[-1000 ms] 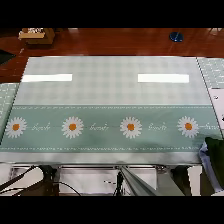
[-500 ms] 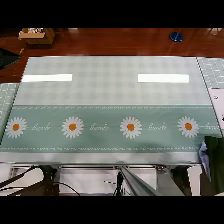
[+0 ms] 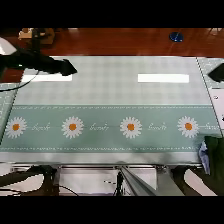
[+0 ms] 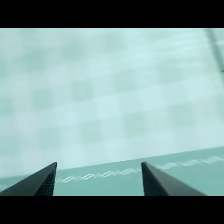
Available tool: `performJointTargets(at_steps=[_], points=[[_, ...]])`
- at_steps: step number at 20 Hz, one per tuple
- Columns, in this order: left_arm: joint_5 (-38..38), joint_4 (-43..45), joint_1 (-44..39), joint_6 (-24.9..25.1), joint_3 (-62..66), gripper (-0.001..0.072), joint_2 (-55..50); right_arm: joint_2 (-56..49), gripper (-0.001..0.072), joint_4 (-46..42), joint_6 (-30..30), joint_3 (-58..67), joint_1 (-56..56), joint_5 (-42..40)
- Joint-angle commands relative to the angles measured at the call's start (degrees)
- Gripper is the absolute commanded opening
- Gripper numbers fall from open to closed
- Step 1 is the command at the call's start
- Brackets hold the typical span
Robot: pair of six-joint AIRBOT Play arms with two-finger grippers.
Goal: Fold the shirts.
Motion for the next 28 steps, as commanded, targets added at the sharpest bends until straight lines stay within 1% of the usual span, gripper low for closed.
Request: performJointTargets(at_steps=[1, 2, 4, 6, 28], points=[[2.12, 21.49, -10.19, -15.04, 0.11, 0.072, -0.48, -7.5, 0.0602, -7.85, 3.34, 3.61, 14.69, 4.02], [2.03, 22.64, -11.28, -16.61, 0.11, 0.072, -0.48, -8.9, 0.0602, -9.16, 3.32, 3.61, 16.76, 6.12], [2.08, 22.64, -12.13, -16.61, 0.11, 0.072, -0.48, -10.93, 0.06, -12.52, 3.3, 3.61, 20.22, 8.46], [2.1, 22.64, -12.09, -16.61, 0.11, 0.072, -0.48, -11.39, 0.0599, -14.36, 3.3, 3.61, 21.68, 8.48], [2.1, 22.62, -12.09, -16.59, 0.11, 0.072, -0.5, -11.37, 0.0598, -14.45, 3.3, 3.61, 21.77, 8.2]])
